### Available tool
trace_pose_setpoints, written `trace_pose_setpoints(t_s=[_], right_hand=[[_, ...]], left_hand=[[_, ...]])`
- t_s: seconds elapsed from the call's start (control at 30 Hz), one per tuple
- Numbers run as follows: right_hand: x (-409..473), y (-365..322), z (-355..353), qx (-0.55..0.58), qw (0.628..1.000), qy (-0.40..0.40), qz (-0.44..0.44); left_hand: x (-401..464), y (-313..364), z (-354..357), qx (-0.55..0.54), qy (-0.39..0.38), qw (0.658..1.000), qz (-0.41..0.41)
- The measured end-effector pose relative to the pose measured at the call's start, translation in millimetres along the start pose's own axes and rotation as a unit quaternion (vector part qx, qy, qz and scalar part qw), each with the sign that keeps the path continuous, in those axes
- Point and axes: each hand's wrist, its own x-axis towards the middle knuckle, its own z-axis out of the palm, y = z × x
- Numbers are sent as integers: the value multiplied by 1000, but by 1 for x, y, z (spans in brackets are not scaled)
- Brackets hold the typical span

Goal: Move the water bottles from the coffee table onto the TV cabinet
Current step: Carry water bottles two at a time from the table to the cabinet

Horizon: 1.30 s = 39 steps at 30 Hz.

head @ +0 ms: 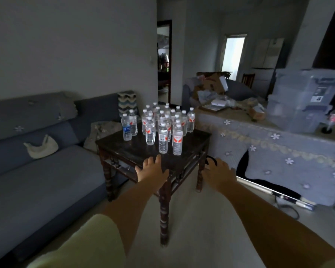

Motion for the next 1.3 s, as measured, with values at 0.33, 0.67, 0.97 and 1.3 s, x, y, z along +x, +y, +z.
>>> trace_pose_setpoints(t_s=[0.33, 0.67, 0.97, 1.3], right_hand=[[158, 17, 14, 3, 999, -28, 25], [371, 77, 18, 22, 997, -59, -48], [500, 81, 57, 26, 987, -128, -96], [572, 43, 114, 39, 976, -171, -133]], left_hand=[[151, 22, 38, -22, -46, 999, 13], [321, 72, 98, -91, -40, 991, -89], [404, 85, 141, -136, -33, 976, -166], [459, 79, 189, -254, -32, 952, -168]])
